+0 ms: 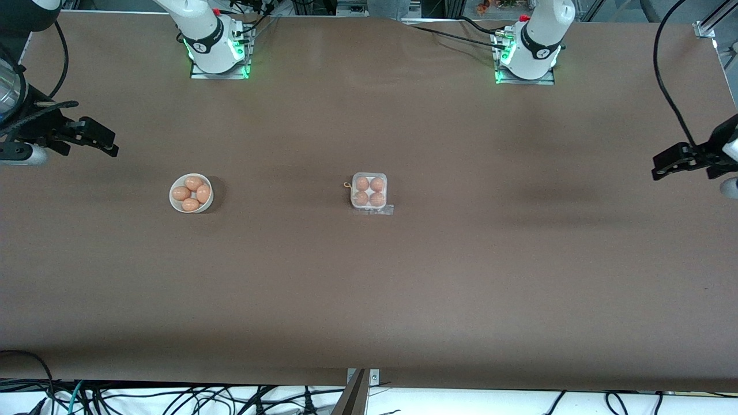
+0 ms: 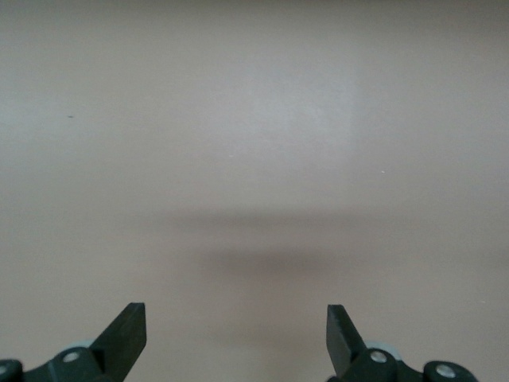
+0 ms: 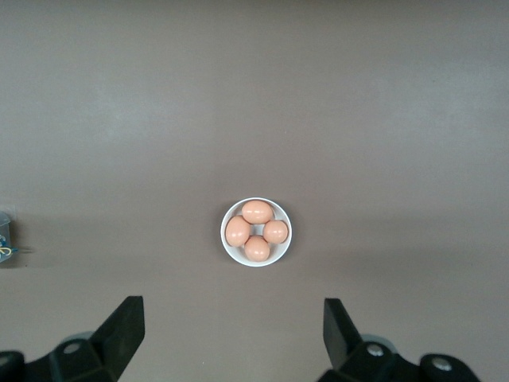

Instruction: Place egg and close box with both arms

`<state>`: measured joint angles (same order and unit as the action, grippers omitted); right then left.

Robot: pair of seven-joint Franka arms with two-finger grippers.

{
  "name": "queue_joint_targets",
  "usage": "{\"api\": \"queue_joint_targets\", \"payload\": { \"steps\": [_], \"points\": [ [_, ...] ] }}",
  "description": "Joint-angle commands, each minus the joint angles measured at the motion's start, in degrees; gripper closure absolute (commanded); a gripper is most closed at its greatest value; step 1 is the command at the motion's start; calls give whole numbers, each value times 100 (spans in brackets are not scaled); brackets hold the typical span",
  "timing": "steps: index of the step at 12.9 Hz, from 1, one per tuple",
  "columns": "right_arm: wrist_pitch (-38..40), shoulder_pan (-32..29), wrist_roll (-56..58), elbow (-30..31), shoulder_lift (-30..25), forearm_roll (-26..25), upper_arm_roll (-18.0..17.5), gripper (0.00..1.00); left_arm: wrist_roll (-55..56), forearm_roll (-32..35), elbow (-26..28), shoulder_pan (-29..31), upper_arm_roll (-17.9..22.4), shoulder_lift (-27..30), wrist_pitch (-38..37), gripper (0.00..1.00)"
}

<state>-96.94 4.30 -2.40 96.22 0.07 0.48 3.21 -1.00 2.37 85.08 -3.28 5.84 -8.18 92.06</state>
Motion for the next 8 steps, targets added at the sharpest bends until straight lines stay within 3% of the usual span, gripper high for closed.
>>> {"api": "queue_joint_targets", "payload": {
  "steps": [1, 8],
  "points": [
    [-27, 1, -94, 64, -77, -84, -40, 0, -24, -140, 562, -49, 14, 466, 216, 0],
    [8, -8, -94, 73, -77, -84, -31, 0, 56, -123, 598, -226, 14, 651, -47, 0]
  ]
}}
